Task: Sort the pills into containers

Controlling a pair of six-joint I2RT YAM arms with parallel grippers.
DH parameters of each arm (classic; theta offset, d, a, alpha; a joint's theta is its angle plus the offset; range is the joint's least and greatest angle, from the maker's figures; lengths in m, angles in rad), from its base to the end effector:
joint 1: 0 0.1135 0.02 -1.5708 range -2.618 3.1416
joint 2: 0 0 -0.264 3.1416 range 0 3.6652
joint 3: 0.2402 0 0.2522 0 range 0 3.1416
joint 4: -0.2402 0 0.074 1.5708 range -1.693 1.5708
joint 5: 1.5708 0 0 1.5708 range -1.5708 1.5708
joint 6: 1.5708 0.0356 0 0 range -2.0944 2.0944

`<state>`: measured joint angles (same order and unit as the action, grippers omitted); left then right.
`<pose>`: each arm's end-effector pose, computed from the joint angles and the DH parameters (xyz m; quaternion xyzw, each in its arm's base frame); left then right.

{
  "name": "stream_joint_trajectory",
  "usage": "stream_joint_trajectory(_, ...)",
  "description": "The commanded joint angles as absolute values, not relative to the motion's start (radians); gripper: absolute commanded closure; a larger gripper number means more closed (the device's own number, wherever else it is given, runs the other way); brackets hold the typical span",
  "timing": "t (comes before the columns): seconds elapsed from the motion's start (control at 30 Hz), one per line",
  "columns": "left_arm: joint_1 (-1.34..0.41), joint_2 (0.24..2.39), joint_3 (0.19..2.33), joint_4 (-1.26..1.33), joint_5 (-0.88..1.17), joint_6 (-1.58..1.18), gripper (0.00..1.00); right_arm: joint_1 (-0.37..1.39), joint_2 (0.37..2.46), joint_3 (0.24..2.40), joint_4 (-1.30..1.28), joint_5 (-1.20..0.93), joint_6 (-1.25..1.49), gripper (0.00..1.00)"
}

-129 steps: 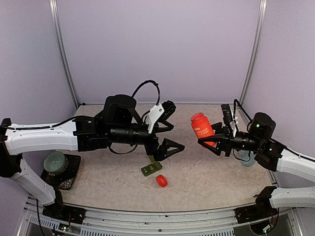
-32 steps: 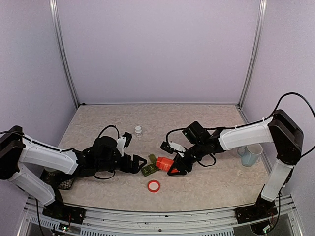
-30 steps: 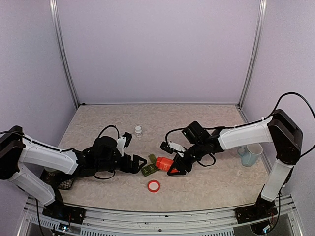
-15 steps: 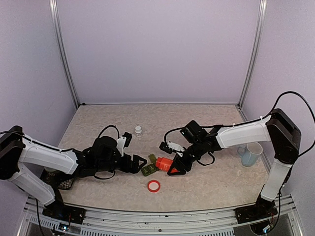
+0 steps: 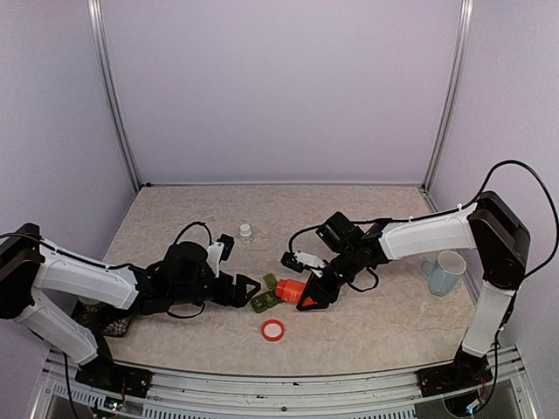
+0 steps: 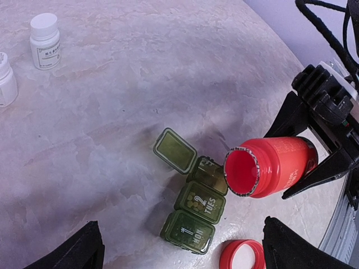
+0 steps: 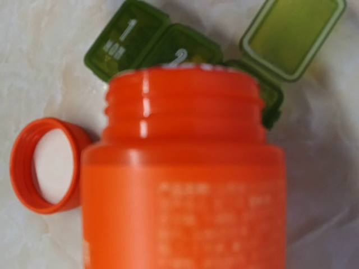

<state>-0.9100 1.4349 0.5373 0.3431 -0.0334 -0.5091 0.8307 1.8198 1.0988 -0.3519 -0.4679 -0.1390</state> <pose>0.1710 -0.2180 0.1633 0.1660 0.8577 -0.3059 0.3786 0.2304 0.2760 0.1598 -0.4899 0.8075 0.2926 0.1493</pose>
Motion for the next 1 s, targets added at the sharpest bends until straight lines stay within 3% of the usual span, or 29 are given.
stream_joint_trajectory(0.0,-0.904,1.421,0.525,0.366,-0.028,-0.510,0.04,0.845,1.836,1.138,-0.383,-0.466,-0.155,0.71)
stream_joint_trajectory(0.97,-0.905,1.424,0.527,0.367,-0.034,-0.507,0.04,0.850,1.867,1.229,-0.538,-0.432,-0.188,0.71)
